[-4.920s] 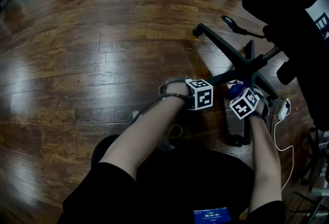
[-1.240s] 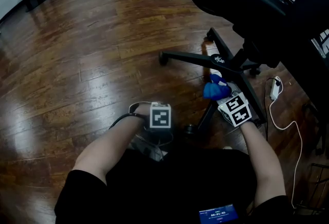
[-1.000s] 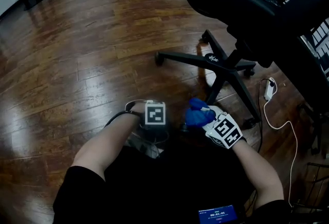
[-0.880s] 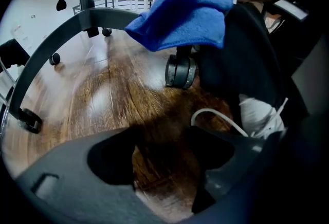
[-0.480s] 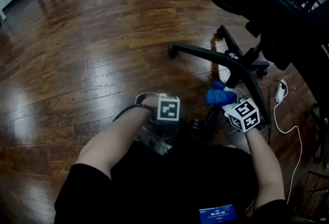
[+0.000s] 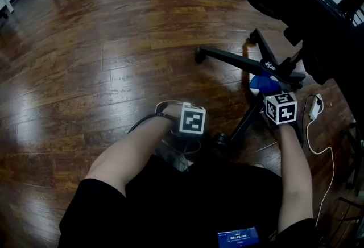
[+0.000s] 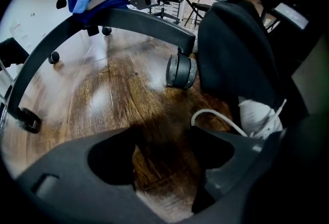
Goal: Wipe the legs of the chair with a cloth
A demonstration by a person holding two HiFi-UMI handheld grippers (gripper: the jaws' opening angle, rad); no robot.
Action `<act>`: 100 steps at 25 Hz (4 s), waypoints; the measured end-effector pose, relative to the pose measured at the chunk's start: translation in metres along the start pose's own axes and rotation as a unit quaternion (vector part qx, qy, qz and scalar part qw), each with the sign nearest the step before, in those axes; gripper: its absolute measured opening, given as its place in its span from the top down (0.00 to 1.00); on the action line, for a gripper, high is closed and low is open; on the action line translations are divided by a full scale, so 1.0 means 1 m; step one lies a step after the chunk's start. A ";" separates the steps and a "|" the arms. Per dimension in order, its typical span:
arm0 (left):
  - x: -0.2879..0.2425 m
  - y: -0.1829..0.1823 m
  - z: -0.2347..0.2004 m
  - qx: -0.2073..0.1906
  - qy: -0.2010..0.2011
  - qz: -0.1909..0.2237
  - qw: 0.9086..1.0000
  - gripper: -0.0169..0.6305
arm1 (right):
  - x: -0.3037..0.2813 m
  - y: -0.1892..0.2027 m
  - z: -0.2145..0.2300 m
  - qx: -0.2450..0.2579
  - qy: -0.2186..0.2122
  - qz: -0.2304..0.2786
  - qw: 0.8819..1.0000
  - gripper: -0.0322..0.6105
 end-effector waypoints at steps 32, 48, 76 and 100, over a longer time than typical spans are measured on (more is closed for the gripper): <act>0.003 -0.006 -0.003 0.002 -0.007 0.004 1.000 0.46 | -0.003 -0.004 0.004 0.020 -0.002 -0.012 1.000 0.80; 0.001 -0.010 0.000 0.009 -0.010 -0.024 1.000 0.46 | 0.061 0.054 -0.186 0.260 -0.185 -0.073 0.945 0.80; 0.003 -0.010 -0.002 0.018 -0.015 -0.021 0.999 0.48 | 0.053 0.050 -0.153 0.198 -0.184 -0.052 0.961 0.80; 0.003 -0.007 -0.004 0.015 -0.011 0.004 1.000 0.49 | -0.004 -0.002 0.007 0.022 -0.003 -0.006 1.000 0.80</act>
Point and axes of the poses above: the fingertips, and each gripper's own axes: x backward along the fingers, z to its right, y out of its underside, the point moved 9 cm from there along x, backward along the fingers, and after that the axes turned 13 degrees about -z, right-handed, at the moved point
